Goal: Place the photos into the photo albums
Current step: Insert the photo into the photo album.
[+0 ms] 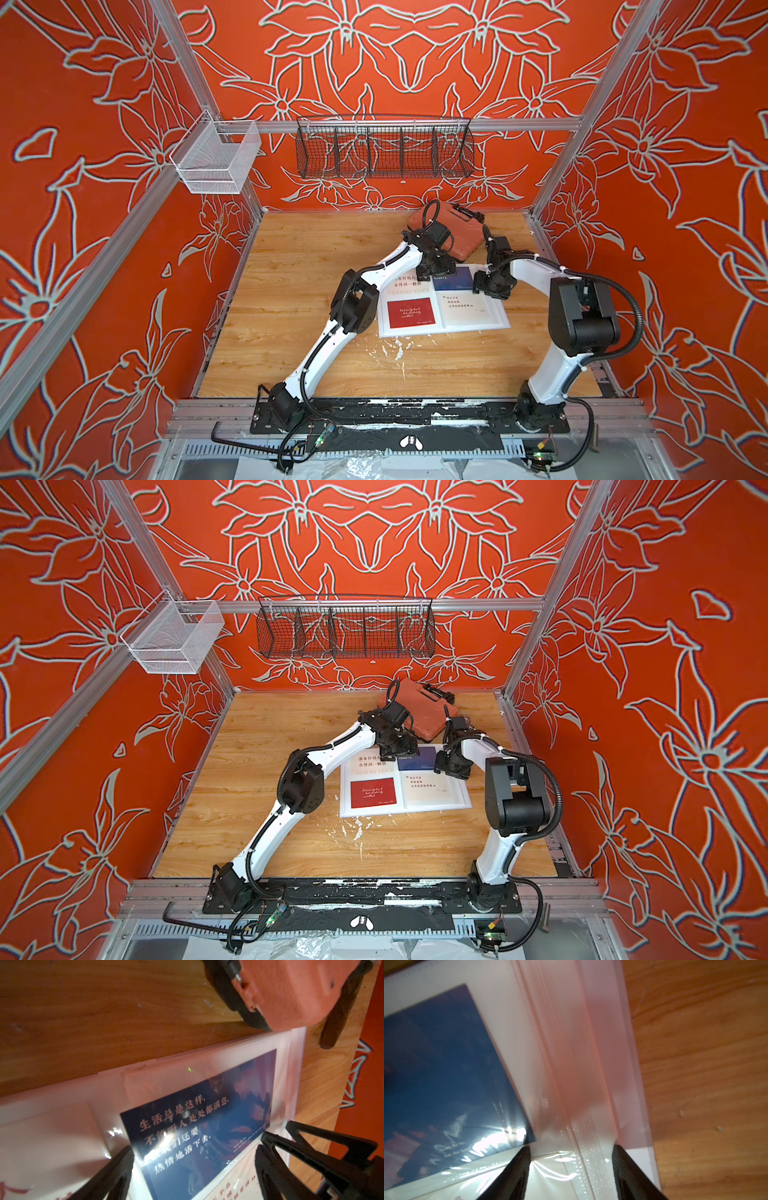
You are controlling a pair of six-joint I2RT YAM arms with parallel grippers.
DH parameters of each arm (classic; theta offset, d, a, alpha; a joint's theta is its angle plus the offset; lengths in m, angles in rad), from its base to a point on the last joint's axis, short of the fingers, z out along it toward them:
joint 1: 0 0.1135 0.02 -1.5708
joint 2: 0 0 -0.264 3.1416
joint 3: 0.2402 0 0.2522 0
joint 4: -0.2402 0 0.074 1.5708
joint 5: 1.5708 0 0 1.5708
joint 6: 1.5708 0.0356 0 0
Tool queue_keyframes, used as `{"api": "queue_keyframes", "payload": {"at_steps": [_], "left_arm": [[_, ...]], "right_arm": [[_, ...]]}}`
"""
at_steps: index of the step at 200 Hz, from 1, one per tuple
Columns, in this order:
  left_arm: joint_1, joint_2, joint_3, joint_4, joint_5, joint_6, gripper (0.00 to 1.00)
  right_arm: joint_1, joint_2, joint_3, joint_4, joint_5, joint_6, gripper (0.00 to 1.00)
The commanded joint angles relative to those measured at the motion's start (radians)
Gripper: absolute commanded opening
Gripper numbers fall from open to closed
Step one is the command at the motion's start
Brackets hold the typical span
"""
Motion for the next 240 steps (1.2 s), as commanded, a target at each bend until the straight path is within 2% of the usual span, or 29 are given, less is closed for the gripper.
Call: {"api": "queue_keyframes", "payload": {"at_steps": [1,159,217,240], "left_arm": [[-0.007,0.030,0.013,0.010,0.001,0.002,0.89],[-0.035,0.074,0.029,0.083,0.032,0.055,0.94],[-0.042,0.085,0.035,0.105,0.057,0.051,0.95],[-0.042,0.082,0.047,0.082,0.043,0.054,0.95]], "right_arm": [[-0.006,0.022,-0.029,-0.070,0.005,-0.017,0.65],[-0.007,0.030,-0.009,-0.087,0.001,-0.046,0.65],[-0.017,-0.011,-0.016,-0.080,-0.023,-0.054,0.65],[-0.021,-0.011,-0.016,-0.089,-0.026,-0.058,0.68]]}}
